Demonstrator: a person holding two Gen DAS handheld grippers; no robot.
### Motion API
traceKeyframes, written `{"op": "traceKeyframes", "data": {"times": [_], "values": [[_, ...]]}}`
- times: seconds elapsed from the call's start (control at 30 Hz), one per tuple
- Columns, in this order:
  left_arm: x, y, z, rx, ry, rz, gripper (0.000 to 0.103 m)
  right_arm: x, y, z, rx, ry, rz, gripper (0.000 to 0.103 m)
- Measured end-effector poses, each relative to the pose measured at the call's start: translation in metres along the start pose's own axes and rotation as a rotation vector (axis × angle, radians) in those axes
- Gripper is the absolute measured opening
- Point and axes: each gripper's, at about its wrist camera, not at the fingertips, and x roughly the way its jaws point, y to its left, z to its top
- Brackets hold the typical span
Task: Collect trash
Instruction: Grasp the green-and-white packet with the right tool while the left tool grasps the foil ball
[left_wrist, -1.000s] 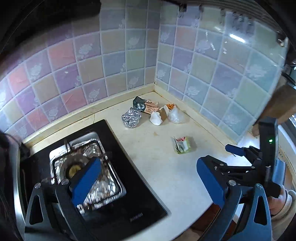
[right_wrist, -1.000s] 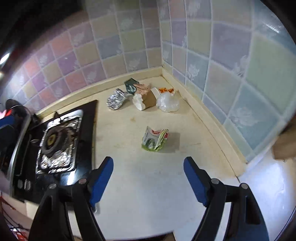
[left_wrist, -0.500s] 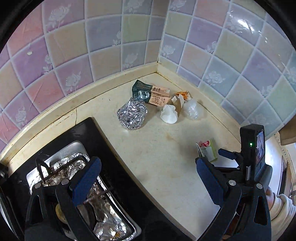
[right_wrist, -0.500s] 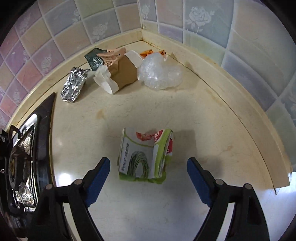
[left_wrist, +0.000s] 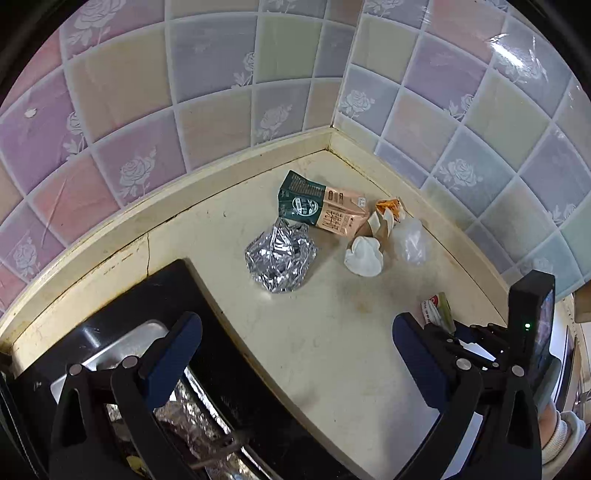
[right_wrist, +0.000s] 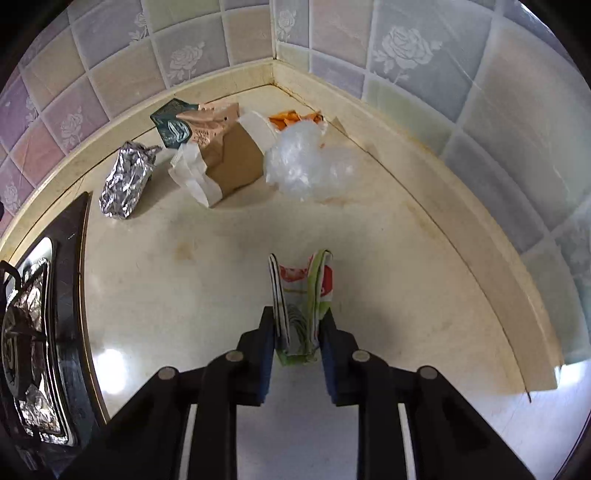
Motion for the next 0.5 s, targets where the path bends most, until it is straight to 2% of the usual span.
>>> {"op": "traceKeyframes", "data": {"times": [0.33, 0.5], "values": [[0.062, 0.011, 0.037, -0.064, 0.07, 0.029, 0.102, -0.013, -0.004, 0.061, 0.06, -0.121, 0.054, 0.021], [0.088, 0.012, 0.049, -0.067, 0.098, 0.046, 0.102, -0.007, -0.006, 0.081, 0.095, -0.128, 0.077, 0.021]]}}
